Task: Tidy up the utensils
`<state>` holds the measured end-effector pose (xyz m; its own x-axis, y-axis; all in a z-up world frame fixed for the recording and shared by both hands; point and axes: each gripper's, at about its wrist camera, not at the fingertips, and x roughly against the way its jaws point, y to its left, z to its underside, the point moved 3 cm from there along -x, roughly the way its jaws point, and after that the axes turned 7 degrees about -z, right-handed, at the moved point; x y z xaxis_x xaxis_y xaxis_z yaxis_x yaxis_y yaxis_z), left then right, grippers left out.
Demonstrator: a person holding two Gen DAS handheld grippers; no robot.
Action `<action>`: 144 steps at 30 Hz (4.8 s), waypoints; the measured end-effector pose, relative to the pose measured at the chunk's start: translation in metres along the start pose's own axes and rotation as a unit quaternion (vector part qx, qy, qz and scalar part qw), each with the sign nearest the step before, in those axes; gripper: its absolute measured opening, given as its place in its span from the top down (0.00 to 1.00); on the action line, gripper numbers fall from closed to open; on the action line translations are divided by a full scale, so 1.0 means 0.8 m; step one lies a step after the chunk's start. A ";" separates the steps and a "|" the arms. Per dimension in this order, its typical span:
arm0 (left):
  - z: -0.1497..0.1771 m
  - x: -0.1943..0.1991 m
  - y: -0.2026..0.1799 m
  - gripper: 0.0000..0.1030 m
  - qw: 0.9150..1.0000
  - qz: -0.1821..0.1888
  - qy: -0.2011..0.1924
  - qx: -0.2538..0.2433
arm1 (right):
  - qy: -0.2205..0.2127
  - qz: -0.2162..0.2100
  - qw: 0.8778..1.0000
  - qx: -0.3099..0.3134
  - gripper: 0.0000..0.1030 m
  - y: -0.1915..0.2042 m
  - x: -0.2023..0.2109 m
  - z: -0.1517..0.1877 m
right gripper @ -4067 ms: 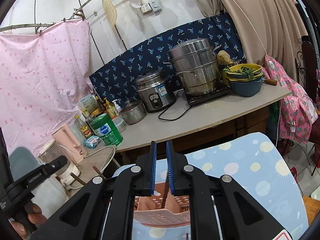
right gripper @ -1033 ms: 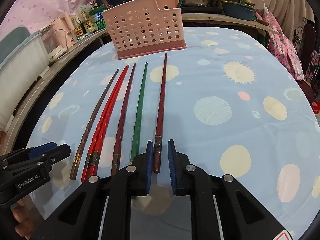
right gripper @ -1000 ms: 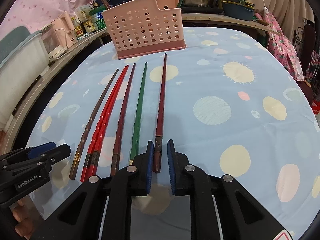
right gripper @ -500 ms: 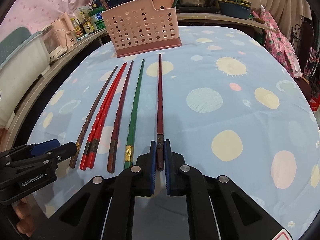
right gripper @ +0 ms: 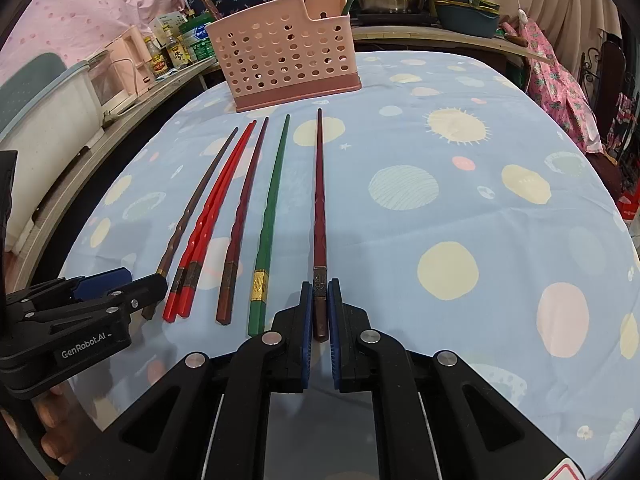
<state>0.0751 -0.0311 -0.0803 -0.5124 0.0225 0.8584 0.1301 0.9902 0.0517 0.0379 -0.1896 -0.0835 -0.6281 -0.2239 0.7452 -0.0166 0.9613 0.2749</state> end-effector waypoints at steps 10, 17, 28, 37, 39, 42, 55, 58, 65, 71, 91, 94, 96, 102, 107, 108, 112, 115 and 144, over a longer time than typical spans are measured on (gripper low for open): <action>-0.002 -0.001 0.009 0.92 1.000 0.015 0.005 0.011 | 0.000 0.000 1.000 0.000 0.93 0.000 0.002 0.002; -0.003 0.001 0.012 0.92 1.000 0.019 0.009 0.016 | -0.001 -0.001 1.000 -0.015 0.93 -0.006 0.011 0.004; -0.016 0.023 0.021 0.92 0.999 0.027 -0.006 0.028 | -0.036 -0.008 0.999 -0.029 0.93 -0.015 0.046 -0.022; -0.052 0.070 0.035 0.93 0.997 0.044 -0.051 0.048 | -0.095 -0.022 0.995 -0.034 0.93 -0.014 0.094 -0.070; -0.063 0.081 0.039 0.93 0.996 0.046 -0.063 0.053 | -0.112 -0.025 0.993 -0.035 0.93 -0.016 0.106 -0.084; -0.080 0.096 0.044 0.93 0.994 0.049 -0.081 0.058 | -0.134 -0.027 0.990 -0.034 0.93 -0.018 0.122 -0.105; -0.156 0.143 0.052 0.93 0.985 0.055 -0.148 0.066 | -0.210 -0.022 0.977 -0.023 0.93 -0.012 0.164 -0.184; -0.177 0.152 0.054 0.93 0.983 0.057 -0.162 0.071 | -0.221 -0.026 0.975 -0.020 0.93 -0.008 0.169 -0.197; -0.220 0.167 0.061 0.94 0.978 0.061 -0.186 0.079 | -0.244 -0.041 0.969 -0.019 0.93 -0.001 0.178 -0.231; -0.265 0.195 0.061 0.94 0.970 0.071 -0.218 0.078 | -0.272 -0.061 0.960 -0.024 0.93 0.005 0.188 -0.276; -0.439 0.269 0.064 0.94 0.926 0.095 -0.345 0.116 | -0.332 -0.096 0.937 -0.057 0.93 0.012 0.156 -0.456; -0.454 0.260 0.061 0.94 0.927 0.093 -0.344 0.115 | -0.324 -0.092 0.940 -0.053 0.93 0.013 0.137 -0.467; -0.459 0.255 0.061 0.94 0.927 0.092 -0.344 0.114 | -0.318 -0.090 0.942 -0.052 0.93 0.012 0.125 -0.471; -0.471 0.247 0.059 1.00 0.927 0.097 -0.343 0.114 | -0.298 -0.084 0.949 -0.056 0.93 0.007 0.085 -0.475; -0.480 0.247 0.055 1.00 0.925 0.101 -0.348 0.110 | -0.282 -0.080 0.954 -0.058 0.93 0.002 0.062 -0.470; -0.481 0.247 0.055 1.00 0.925 0.102 -0.349 0.109 | -0.279 -0.079 0.955 -0.059 0.93 0.001 0.057 -0.469; -0.475 0.246 0.054 1.00 0.926 0.101 -0.349 0.102 | -0.264 -0.077 0.960 -0.061 0.93 -0.004 0.039 -0.459; -0.463 0.237 0.057 1.00 0.930 0.096 -0.342 0.095 | -0.253 -0.072 0.963 -0.051 0.93 -0.002 0.030 -0.445; -0.220 0.016 0.131 0.89 0.989 -0.061 -0.103 0.091 | -0.148 -0.074 0.986 0.009 0.81 0.033 0.007 -0.274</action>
<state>0.2317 0.0488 0.0255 -0.6792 -0.0898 0.7284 -0.0891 0.9952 0.0396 0.2048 -0.2003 0.0613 -0.8167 -0.3088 0.4875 -0.1383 0.9249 0.3543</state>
